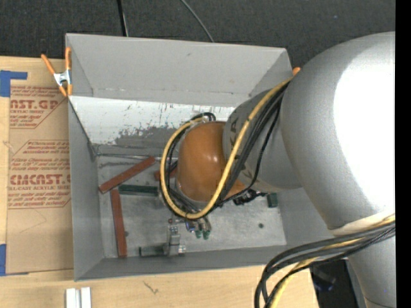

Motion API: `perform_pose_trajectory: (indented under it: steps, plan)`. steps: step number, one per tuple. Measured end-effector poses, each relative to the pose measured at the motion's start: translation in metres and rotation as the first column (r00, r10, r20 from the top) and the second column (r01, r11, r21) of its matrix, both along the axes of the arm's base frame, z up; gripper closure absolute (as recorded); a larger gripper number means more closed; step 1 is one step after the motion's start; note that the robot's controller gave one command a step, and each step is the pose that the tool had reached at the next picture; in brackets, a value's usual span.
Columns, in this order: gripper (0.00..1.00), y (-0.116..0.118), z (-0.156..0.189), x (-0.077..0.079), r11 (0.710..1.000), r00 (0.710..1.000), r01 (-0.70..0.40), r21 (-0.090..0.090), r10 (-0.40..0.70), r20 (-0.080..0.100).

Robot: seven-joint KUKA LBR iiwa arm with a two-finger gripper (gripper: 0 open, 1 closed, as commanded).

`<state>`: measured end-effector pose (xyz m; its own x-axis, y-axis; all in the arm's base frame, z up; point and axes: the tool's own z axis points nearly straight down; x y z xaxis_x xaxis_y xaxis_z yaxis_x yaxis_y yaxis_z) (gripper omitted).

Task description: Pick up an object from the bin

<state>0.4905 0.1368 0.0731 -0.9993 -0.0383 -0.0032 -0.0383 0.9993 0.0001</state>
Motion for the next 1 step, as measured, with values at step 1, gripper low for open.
perform_pose_trajectory:
  steps: [1]
  plan:
    - [0.00,0.0161,-0.0023,-0.0102,1.000,1.000,0.006,0.000,-0.006,0.000]
